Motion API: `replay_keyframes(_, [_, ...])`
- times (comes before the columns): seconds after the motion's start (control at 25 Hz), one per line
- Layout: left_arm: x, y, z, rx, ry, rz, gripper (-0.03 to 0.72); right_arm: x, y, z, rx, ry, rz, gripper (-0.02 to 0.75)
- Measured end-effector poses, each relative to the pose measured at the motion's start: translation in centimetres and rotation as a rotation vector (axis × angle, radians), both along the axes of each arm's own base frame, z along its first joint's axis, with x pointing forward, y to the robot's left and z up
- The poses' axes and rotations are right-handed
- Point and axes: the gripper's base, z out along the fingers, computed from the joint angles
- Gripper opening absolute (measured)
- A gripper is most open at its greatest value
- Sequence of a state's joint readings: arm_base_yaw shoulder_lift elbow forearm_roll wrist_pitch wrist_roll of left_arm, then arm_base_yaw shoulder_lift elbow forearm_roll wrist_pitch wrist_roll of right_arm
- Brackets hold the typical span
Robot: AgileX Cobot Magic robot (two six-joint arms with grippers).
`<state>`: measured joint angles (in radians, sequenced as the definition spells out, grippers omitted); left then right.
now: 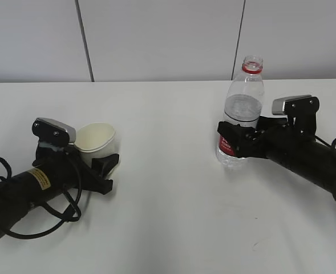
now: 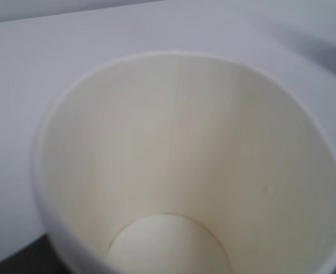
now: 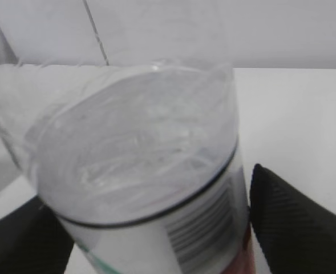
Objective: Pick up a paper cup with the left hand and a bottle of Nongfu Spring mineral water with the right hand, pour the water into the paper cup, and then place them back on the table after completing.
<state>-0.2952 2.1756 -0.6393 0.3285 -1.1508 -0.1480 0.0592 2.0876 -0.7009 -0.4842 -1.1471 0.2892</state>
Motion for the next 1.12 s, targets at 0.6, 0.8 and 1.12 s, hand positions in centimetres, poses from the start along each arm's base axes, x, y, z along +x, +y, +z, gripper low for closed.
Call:
replay_keyframes(0.6, [-0.5,-0.6,0.0,0.011,-0.003,-0.09,0.396,0.4,0.0,0.2,0.0,-0.013,0.002,0.426])
replay_keyframes(0.8, [-0.8,-1.0,0.0,0.001,0.006,-0.149,0.396,0.4,0.0,0.2,0.002,-0.013,-0.004,0.396])
replay_keyframes(1.12, [-0.1,-2.4,0.7,-0.068,0.024,-0.271,0.396,0.4,0.0,0.1,-0.046,-0.034,0.011,0.395])
